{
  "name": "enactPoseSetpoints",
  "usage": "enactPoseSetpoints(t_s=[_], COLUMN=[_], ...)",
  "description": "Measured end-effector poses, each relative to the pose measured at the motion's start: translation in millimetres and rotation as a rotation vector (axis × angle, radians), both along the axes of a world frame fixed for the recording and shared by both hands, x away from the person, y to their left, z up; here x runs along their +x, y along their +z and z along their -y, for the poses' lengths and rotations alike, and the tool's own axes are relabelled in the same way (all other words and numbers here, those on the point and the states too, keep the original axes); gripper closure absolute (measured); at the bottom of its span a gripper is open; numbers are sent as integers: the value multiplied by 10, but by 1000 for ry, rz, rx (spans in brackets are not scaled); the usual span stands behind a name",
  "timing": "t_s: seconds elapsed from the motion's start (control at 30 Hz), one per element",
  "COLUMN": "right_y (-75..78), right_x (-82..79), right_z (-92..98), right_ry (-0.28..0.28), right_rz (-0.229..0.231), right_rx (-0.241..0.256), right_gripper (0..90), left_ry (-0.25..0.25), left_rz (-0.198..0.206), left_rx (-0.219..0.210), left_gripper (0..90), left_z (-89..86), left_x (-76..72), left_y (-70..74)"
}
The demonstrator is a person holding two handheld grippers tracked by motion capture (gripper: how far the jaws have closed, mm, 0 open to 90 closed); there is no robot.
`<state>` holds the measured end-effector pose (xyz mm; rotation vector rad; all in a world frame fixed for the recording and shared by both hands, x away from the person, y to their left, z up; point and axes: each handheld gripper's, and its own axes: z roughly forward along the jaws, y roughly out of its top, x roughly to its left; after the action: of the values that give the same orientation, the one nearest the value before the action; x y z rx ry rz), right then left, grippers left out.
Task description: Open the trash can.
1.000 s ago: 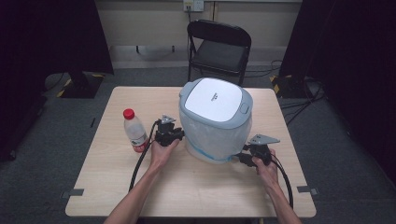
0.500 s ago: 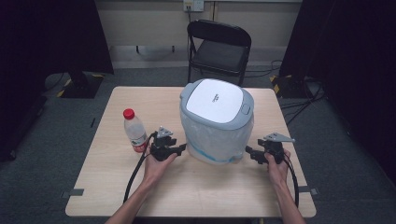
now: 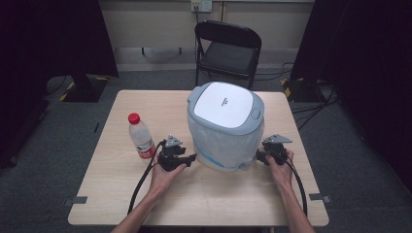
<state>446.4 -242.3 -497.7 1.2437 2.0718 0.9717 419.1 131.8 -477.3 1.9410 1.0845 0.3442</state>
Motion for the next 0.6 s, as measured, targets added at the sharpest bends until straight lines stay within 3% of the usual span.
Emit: enactPoseSetpoints(t_s=[0.1,0.2,0.3,0.33,0.5,0.6], right_y=[9,24,27,8,18,13], right_x=[-32,-123,-201,-303,-467,-510], right_z=[2,-19,-53,-98,-257,-302], right_ry=[34,111,147,175,235,246], right_rz=[-8,-27,-39,-62,-70,-120], right_rx=[17,45,69,107,106,97], right_gripper=[573,574,570,528,510,418], left_ry=[19,30,3,12,20,22], left_rz=[2,-5,-6,-13,-12,-14], left_rx=[-4,9,23,7,13,8], left_gripper=[477,492,460,463,483,472], left_z=[-14,-55,-58,-41,-2,-3], left_x=[18,83,113,124,151,172], left_y=[-2,-20,-53,-76,-99,-98])
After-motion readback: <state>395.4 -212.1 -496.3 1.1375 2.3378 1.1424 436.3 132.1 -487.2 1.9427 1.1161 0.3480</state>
